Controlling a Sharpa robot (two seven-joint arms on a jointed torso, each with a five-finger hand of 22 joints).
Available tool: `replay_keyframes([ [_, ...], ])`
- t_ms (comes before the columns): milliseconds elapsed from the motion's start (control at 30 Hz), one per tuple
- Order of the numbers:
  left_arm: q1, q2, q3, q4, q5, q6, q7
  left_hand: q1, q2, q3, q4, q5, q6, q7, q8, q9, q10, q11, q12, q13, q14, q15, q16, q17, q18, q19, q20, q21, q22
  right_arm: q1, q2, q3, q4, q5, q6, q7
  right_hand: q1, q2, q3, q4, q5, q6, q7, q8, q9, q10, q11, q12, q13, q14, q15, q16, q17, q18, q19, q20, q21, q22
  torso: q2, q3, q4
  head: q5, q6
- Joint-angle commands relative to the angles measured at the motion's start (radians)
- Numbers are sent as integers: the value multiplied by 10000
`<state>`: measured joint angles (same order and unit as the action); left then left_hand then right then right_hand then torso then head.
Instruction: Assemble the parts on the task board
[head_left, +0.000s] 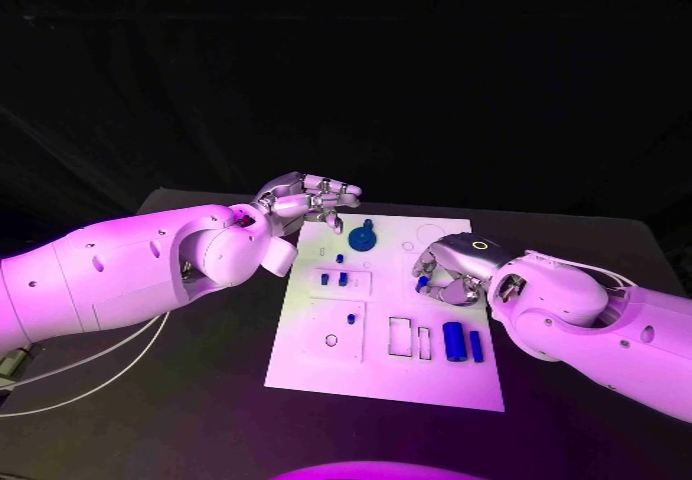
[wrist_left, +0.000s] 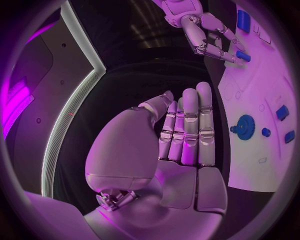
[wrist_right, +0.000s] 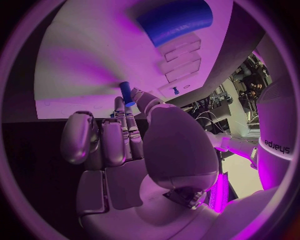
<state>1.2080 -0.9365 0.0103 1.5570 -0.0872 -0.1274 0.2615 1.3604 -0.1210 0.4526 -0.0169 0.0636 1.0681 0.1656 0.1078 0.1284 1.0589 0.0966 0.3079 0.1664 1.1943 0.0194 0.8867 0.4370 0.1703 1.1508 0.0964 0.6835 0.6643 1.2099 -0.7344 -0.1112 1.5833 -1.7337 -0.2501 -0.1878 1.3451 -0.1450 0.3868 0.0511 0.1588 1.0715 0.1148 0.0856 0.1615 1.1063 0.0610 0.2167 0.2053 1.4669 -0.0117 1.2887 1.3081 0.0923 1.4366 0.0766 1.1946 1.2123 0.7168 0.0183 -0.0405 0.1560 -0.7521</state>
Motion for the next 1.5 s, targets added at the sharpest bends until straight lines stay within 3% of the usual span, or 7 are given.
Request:
replay_keyframes([
  [33,10,12,4,19,15,203,68,7,84,-35,-22,35,-54,28,32,-12,-60,27,60,3,-87,-12,56,-9,137,-14,63,-57,-16,-14,30,-3,-22,43,87,85,17,129,91,-5,26,101,-12,69,17,107,-18,77,13,569,-84,82,109,-64,94,-28,108,56,-10,-2,-9,14,-15],
  [800,11,-16,4,27,6,183,-49,19,97,-37,-29,35,-57,31,36,-14,-68,28,71,2,-92,-14,61,-14,138,-12,62,-61,-19,-43,130,-69,-314,-261,677,-230,329,409,391,-228,50,653,-83,208,171,497,-145,149,28,575,-205,170,156,-111,173,-114,316,295,-12,-2,1,28,-107],
  [1167,11,-1,4,5,6,175,-88,13,103,-44,-25,34,-69,40,33,-18,-78,33,77,0,-94,-12,65,-19,137,-11,62,-64,-22,-45,-17,-56,-75,55,-372,-59,431,458,439,-341,59,791,-86,244,228,651,-178,152,44,573,-242,187,164,-131,205,-124,406,395,-13,-3,1,62,-116],
  [1333,10,7,4,-40,6,171,-94,13,103,-44,-25,34,-69,40,33,-18,-78,33,77,0,-94,-12,65,-19,137,-11,62,-64,-22,40,-221,45,286,246,-1043,-12,435,456,438,-351,64,807,-87,249,235,665,-180,150,45,572,-244,183,158,-130,204,-125,404,394,-29,-14,-12,68,-97],
  [1500,9,29,4,-59,6,194,-110,13,103,-44,-25,34,-69,40,33,-18,-78,33,77,0,-94,-12,65,-19,137,-11,62,-64,-22,170,-513,150,897,418,-1211,-25,434,452,435,-354,66,812,-87,250,237,669,-179,148,46,572,-246,185,161,-136,213,-125,431,420,-8,-5,22,80,-78],
])
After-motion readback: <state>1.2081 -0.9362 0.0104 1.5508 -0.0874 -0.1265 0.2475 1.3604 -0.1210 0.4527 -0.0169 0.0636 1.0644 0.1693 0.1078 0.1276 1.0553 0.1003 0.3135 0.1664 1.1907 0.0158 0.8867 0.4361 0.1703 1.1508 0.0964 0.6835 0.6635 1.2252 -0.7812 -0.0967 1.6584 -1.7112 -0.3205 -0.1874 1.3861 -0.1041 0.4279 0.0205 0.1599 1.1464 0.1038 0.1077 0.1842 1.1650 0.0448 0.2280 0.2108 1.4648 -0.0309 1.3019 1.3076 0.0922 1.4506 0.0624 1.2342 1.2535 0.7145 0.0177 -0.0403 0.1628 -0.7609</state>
